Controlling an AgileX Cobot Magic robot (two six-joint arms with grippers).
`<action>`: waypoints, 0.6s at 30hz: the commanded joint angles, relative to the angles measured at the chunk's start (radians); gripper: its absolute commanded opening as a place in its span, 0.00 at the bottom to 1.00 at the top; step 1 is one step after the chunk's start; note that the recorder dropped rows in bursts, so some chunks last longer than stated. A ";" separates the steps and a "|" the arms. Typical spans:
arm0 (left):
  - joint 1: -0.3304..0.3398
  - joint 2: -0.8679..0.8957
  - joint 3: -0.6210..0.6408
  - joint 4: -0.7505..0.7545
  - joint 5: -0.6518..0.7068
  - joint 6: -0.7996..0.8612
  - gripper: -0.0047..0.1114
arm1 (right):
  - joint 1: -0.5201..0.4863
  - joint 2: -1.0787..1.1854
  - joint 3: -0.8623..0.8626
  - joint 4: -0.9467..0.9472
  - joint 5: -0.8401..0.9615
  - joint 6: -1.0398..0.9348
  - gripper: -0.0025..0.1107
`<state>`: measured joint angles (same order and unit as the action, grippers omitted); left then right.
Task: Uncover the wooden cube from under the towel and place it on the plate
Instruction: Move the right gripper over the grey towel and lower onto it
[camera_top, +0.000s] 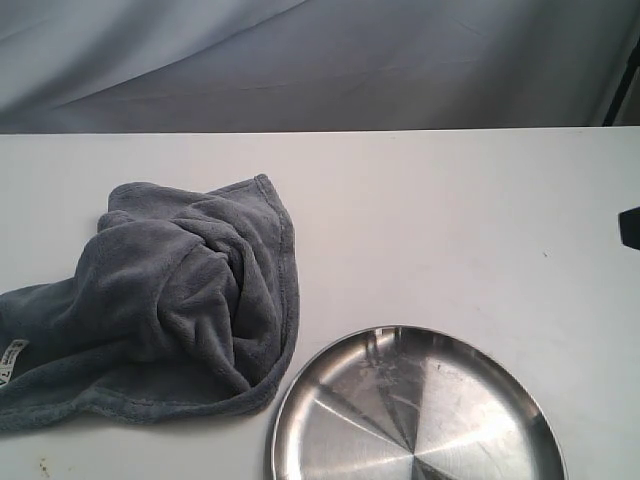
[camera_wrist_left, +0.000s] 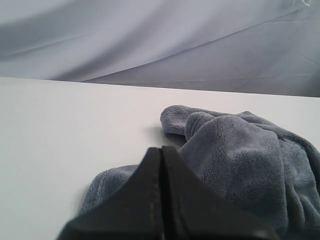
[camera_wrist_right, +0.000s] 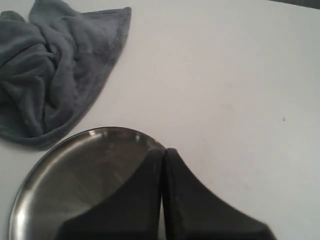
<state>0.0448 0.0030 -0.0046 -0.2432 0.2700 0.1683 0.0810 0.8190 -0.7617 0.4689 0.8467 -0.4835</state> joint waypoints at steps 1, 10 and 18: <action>-0.008 -0.003 0.005 -0.004 -0.009 -0.010 0.04 | 0.011 0.108 -0.075 0.101 0.066 -0.094 0.02; -0.008 -0.003 0.005 -0.004 -0.009 -0.010 0.04 | 0.146 0.306 -0.215 0.053 0.022 -0.137 0.02; -0.008 -0.003 0.005 -0.004 -0.009 -0.010 0.04 | 0.334 0.566 -0.394 -0.086 0.064 -0.050 0.02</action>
<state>0.0448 0.0030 -0.0046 -0.2432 0.2700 0.1683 0.3813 1.3436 -1.1240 0.4296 0.9026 -0.5658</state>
